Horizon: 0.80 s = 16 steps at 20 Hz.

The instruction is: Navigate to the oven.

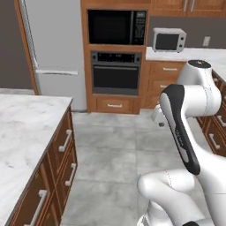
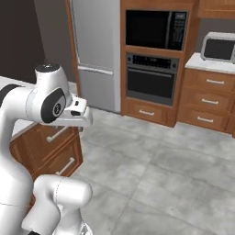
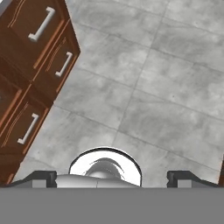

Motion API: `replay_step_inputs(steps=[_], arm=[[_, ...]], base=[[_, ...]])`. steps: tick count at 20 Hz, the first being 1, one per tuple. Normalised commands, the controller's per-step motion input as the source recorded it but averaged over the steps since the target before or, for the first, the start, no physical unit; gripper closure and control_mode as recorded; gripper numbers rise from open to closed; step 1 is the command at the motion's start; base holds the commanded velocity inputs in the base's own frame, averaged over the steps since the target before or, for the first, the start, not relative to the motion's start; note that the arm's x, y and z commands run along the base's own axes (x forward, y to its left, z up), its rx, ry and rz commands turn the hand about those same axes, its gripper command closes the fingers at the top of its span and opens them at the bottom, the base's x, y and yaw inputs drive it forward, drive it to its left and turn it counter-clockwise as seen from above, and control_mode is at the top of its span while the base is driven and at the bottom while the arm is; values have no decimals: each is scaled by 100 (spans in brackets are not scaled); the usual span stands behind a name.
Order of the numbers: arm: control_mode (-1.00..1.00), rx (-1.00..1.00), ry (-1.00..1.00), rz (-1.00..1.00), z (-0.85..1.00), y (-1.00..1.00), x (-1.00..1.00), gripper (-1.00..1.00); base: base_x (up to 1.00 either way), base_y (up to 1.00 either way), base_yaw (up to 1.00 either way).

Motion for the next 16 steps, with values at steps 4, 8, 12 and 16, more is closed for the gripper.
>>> replay_step_inputs(steps=[4,8,12,16], arm=[[100,0,0,0,0,0,0,-100],[100,0,0,0,0,0,0,-100],[100,0,0,0,0,0,0,-100],[100,0,0,0,0,0,0,-100]], base=[[68,0,-13],[60,0,-10],[73,7,-13],[83,40,-21]])
